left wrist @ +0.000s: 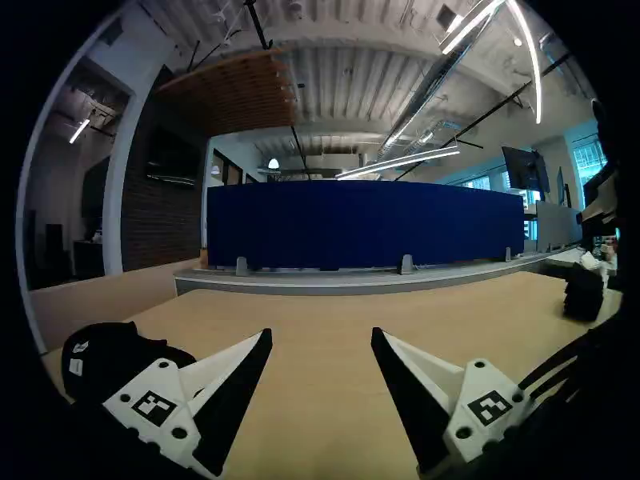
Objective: Fold towel
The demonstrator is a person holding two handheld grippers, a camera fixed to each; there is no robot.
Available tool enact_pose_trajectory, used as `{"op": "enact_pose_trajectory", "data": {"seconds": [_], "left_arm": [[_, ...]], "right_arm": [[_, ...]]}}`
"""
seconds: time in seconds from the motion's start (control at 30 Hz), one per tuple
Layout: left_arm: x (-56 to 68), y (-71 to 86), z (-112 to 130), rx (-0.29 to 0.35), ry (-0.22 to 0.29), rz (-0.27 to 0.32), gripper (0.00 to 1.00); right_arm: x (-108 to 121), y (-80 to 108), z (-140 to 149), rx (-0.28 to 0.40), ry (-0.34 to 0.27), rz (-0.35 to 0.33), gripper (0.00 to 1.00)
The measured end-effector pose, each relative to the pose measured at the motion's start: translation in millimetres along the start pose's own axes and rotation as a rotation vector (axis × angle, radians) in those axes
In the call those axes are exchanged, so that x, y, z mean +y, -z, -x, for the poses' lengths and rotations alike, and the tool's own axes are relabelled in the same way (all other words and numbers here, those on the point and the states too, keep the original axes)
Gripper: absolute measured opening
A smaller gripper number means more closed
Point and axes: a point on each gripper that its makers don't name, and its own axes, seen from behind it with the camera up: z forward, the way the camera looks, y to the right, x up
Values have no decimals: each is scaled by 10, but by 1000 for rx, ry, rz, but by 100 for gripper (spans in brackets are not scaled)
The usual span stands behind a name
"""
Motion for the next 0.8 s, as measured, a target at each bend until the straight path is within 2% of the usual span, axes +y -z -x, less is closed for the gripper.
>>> {"op": "enact_pose_trajectory", "data": {"seconds": [0.27,0.57,0.8], "left_arm": [[5,1,-3,1,1,0,92],[5,13,-3,1,0,0,93],[4,13,0,1,0,0,95]], "right_arm": [[23,26,-129,36,-3,-2,100],[186,113,-364,89,-8,7,100],[350,138,-458,123,17,27,100]]}}
